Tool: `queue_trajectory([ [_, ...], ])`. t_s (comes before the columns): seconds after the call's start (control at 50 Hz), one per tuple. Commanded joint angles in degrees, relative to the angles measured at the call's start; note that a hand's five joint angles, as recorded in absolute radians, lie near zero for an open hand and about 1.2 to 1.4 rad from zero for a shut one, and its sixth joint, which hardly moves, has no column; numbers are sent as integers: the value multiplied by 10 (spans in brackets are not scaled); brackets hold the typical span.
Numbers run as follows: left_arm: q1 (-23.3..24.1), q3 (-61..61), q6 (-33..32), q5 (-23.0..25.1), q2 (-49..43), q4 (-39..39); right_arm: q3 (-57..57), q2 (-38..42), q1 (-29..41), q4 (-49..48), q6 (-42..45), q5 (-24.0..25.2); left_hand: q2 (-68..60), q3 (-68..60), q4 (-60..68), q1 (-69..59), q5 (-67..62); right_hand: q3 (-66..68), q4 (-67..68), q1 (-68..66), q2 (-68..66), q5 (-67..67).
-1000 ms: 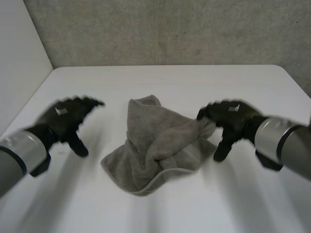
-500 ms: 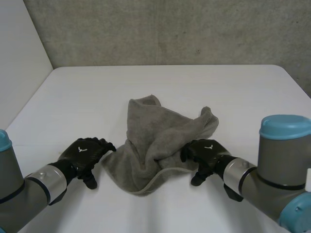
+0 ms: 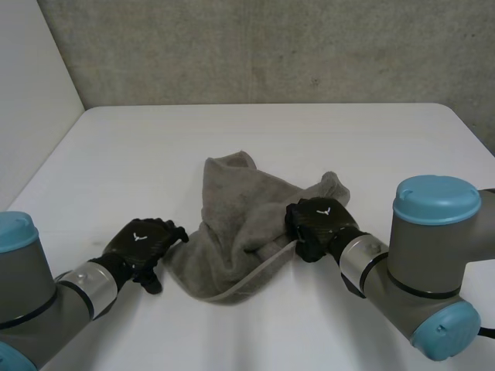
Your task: Fold the towel.
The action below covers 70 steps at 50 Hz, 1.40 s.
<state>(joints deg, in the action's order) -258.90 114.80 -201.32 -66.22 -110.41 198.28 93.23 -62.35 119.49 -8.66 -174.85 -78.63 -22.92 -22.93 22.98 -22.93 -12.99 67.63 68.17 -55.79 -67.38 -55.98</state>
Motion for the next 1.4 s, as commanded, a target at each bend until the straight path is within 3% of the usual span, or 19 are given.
queue_trajectory([
  [0.02,23,-15,3,-1,-11,7,10,-26,-7,0,-28,-3,-55,-54,54,-55,-54,124,118,-242,-126,-140],
  [0.34,69,-62,4,-6,-46,7,0,-38,-34,0,-45,-20,-88,-88,88,-88,-88,124,118,-242,-126,-140],
  [0.46,72,-83,4,-7,-57,8,-2,-40,-49,-1,-46,-37,-191,-191,190,-191,-190,124,118,-242,-126,-140],
  [0.74,93,-114,28,-9,-63,38,-21,-56,-66,15,-34,-33,-570,-570,570,-570,-570,124,118,-242,-126,-140],
  [0.84,95,-114,32,-29,-47,32,-40,-58,-66,69,35,-29,-571,-571,570,-571,-570,124,118,-242,-126,-140],
  [0.88,93,-114,34,-48,-11,26,-61,-62,-66,125,118,-23,-571,-571,570,-571,-570,124,118,-242,-126,-140],
  [0.9,93,-114,34,-48,-10,25,-61,-62,-66,125,118,-23,-571,-571,570,-571,-570,124,118,-242,-126,-140],
  [0.94,91,-115,31,-55,33,11,-80,-82,-66,186,211,-23,-571,-571,570,-571,-570,124,118,-242,-126,-140],
  [1.04,93,-137,31,-57,103,-41,-109,-137,-64,241,291,-30,-571,-571,570,-571,-570,124,118,-242,-126,-140],
  [1.2,91,-224,29,-56,225,-179,-168,-239,-65,277,301,-29,-571,-571,570,-571,-570,124,118,-242,-126,-140],
  [1.3,86,-266,17,-58,236,-240,-188,-264,-66,330,311,-19,-571,-571,570,-571,-570,124,118,-242,-126,-140],
  [1.4,71,-284,-29,-58,188,-286,-198,-211,-59,376,362,-26,-571,-571,570,-571,-570,124,118,-242,-126,-140],
])
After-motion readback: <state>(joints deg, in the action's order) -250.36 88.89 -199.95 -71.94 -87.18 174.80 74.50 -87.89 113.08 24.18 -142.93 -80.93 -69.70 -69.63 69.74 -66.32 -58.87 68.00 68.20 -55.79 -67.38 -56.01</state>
